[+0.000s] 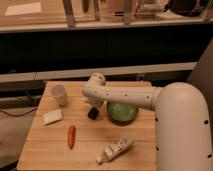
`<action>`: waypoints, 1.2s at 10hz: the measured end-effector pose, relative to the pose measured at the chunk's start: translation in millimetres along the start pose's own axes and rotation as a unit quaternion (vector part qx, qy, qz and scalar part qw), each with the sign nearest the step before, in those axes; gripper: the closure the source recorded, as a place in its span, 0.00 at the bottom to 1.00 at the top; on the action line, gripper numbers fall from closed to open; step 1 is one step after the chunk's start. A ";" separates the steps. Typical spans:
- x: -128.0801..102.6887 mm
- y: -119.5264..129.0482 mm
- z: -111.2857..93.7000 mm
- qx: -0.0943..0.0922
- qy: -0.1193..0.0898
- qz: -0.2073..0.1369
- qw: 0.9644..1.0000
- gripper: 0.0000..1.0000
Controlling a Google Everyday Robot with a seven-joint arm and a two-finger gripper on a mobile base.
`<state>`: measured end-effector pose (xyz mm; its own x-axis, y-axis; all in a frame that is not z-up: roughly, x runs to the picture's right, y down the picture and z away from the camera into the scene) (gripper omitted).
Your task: Place the eraser in the ceramic cup
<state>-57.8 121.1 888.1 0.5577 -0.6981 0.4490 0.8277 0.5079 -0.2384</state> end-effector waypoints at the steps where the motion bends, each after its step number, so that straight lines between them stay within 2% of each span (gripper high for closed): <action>1: 2.3 0.4 2.1 0.002 -0.009 -0.004 1.000 0.20; 6: 11.1 3.5 12.0 0.007 -0.049 -0.026 0.998 0.20; 9: 13.2 2.9 19.8 0.010 -0.080 -0.040 0.996 0.20; 12: 12.7 0.5 26.6 0.008 -0.098 -0.050 0.994 0.20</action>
<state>-52.0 125.9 916.6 0.4492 -0.6345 0.6289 0.8763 0.4502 -0.1717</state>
